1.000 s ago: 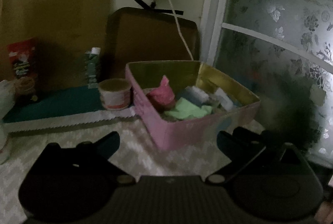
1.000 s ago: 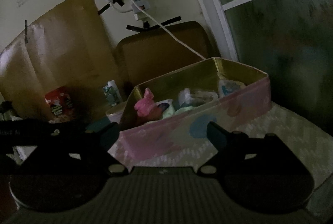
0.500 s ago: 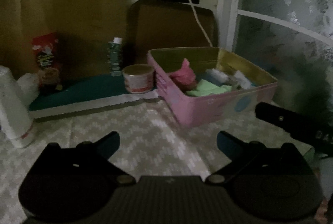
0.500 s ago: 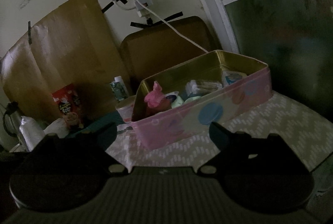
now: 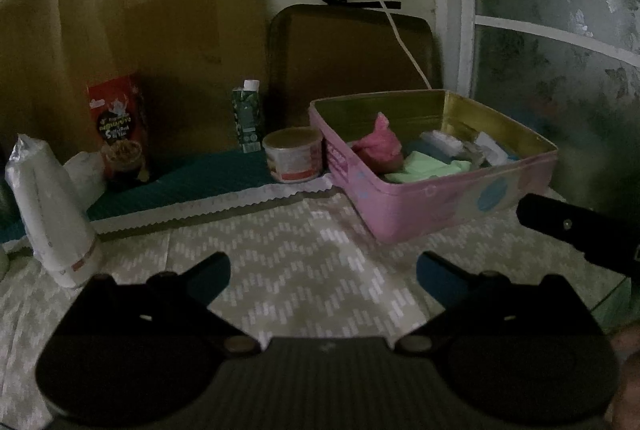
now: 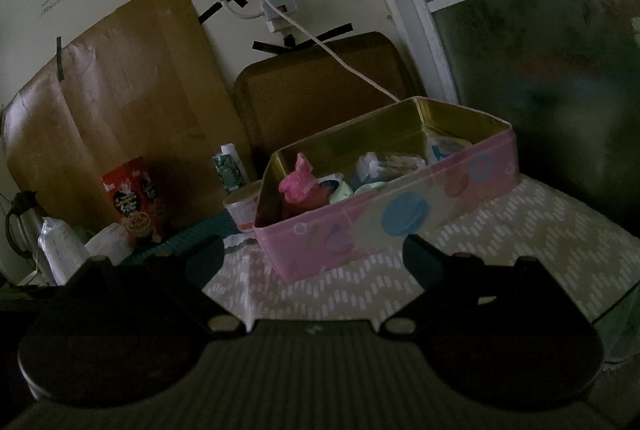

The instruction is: Organize soft objects

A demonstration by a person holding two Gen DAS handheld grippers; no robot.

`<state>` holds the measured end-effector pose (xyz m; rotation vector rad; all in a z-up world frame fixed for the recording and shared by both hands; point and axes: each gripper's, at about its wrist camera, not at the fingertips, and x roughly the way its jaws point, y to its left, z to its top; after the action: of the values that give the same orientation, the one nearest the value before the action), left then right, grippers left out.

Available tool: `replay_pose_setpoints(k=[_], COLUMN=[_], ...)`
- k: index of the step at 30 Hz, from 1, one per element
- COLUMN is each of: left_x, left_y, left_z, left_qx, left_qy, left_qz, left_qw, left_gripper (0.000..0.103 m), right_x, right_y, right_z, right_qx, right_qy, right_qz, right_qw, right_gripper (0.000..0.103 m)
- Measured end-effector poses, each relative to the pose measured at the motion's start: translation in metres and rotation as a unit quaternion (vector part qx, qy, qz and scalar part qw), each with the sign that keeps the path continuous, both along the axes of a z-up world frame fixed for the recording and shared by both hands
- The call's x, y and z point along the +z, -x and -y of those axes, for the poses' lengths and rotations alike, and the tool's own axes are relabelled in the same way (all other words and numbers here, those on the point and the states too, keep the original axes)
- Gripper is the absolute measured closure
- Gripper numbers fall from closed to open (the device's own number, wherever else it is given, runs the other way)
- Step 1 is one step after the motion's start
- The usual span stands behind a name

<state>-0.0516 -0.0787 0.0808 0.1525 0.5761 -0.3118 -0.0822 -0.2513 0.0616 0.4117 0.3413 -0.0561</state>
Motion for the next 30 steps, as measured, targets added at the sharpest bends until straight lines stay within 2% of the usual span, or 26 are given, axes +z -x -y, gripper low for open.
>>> replay_pose_setpoints(k=[10,21,30], left_x=[0.0013,0.0055,0.0088], left_y=[0.0045,0.0066,0.0088], left_z=[0.0002,0.0013,-0.0054], left_qx=[0.005,0.029,0.028], left_qy=[-0.004,-0.033,-0.01], left_qz=[0.015,0.031,0.028], left_qw=[0.9999,0.9986,0.9992], left_gripper=[0.0,0.0,0.0], right_x=[-0.0016,-0.0036,-0.0046], right_y=[0.0031,0.0054,0.0062], right_z=[-0.0002,-0.003,-0.0031], right_qx=[0.0,-0.002,-0.006], right_qy=[-0.002,-0.003,-0.005], right_qz=[-0.001,-0.005,-0.006], right_qw=[1.0,1.0,1.0], right_gripper=[0.005,0.005,0.005])
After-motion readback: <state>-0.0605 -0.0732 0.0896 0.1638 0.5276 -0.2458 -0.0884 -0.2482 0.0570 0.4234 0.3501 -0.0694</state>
